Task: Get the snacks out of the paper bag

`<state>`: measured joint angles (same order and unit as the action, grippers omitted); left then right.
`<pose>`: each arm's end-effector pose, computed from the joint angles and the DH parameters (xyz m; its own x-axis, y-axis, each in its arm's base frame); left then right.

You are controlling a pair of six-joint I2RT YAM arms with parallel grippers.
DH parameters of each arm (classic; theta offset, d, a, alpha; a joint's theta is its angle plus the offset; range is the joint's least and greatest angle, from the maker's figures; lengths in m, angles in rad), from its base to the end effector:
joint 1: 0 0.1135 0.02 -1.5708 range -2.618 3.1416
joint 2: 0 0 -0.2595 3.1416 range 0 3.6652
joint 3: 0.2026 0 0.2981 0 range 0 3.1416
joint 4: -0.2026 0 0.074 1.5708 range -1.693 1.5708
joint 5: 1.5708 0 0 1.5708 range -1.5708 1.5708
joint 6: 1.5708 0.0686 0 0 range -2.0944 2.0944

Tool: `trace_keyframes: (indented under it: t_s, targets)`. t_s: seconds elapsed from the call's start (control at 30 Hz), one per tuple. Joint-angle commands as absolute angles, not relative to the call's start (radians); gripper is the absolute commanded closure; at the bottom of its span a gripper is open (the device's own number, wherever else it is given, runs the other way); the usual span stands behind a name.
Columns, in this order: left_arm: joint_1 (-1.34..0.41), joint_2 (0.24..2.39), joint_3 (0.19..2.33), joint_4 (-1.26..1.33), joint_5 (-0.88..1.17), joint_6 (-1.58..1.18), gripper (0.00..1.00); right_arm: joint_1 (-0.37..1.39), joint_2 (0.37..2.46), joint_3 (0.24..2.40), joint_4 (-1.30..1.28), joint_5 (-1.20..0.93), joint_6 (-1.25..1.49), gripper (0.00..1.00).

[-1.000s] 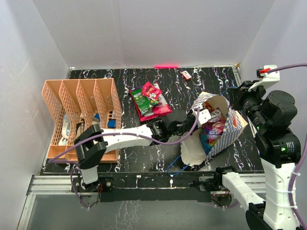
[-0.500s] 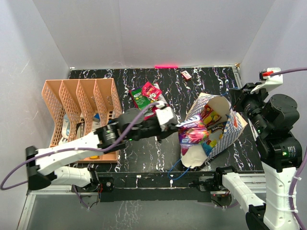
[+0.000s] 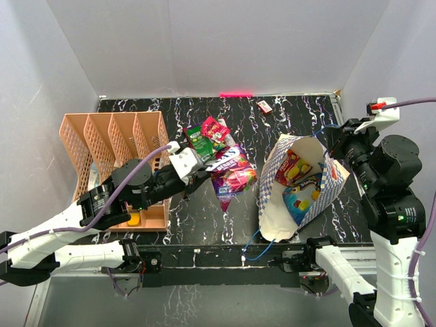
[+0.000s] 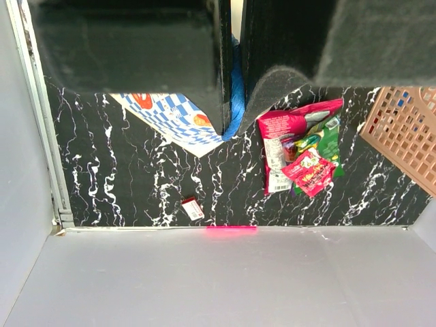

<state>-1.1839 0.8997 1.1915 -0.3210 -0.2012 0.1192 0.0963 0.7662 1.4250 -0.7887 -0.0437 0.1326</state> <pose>0.1116 -0.2376 0.4541 0.0880 0.0928 -0.9918 0.8274 0.5475 0.1247 0.1675 0.0192 0.5012 -0.1462 0.1186 -0.9821 -0.1209 0.9832 0.1367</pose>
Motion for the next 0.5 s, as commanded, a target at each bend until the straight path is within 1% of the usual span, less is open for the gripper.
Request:
trace_keyframes:
  t_s: [0.0,0.17,0.3,0.37,0.47]
  targets:
    - [-1.185,0.879,1.140,-0.363,-0.390,0.092,1.00,0.096,0.750,1.455,-0.686,-0.008,0.124,0.92]
    - [-1.186,0.883,0.974,-0.288,-0.408,0.018,1.00,0.096,0.751,1.478,-0.686,-0.005,0.127,0.92]
    - [-1.186,0.884,0.833,-0.138,-0.429,0.027,1.00,0.096,0.746,1.477,-0.691,-0.003,0.125,0.92]
    - [-1.186,0.914,0.793,-0.101,-0.474,0.025,1.00,0.097,0.748,1.489,-0.708,-0.001,0.119,0.92]
    - [-1.186,1.007,0.753,-0.043,-0.598,-0.019,1.00,0.095,0.752,1.503,-0.719,0.005,0.113,0.93]
